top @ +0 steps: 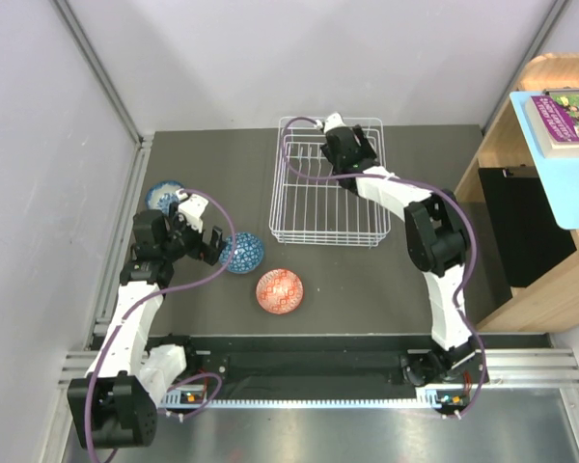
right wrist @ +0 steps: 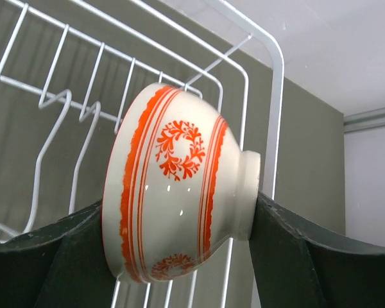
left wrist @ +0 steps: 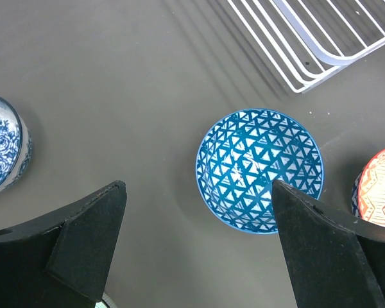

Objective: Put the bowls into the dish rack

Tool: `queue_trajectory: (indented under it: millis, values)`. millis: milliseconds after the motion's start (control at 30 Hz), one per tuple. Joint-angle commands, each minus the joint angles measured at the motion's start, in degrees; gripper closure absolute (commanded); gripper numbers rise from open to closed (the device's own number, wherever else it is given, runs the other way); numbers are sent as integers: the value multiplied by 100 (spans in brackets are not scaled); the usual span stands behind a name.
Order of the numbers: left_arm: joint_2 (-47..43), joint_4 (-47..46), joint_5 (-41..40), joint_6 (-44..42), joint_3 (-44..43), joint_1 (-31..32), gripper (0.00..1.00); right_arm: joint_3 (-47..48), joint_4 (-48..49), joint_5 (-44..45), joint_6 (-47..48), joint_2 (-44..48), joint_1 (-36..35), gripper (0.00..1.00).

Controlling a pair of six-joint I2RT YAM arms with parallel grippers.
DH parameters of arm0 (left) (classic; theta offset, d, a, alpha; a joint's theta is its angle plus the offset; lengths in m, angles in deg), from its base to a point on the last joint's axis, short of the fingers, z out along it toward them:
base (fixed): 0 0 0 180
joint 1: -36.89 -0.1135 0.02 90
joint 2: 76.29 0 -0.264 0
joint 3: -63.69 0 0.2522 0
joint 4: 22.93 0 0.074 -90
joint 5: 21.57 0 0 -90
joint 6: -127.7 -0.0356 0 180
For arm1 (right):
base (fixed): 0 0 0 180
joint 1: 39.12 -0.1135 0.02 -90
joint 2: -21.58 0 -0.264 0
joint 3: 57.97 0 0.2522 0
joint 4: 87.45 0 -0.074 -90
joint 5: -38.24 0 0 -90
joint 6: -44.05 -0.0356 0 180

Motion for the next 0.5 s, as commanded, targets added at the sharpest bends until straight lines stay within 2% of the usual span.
queue_trajectory:
  millis: [0,133,400,467]
  values:
    - [-22,-183,167,-117,79,-51,1,650,196,2,-43,-134,-137,96]
    - [13,-174,219,-126,79,-42,1,860,107,20,0,-327,-181,77]
    - [66,-157,263,-126,79,-51,1,975,89,20,89,-495,-181,52]
    - [75,-157,272,-135,70,-51,1,1019,55,29,106,-504,-181,43]
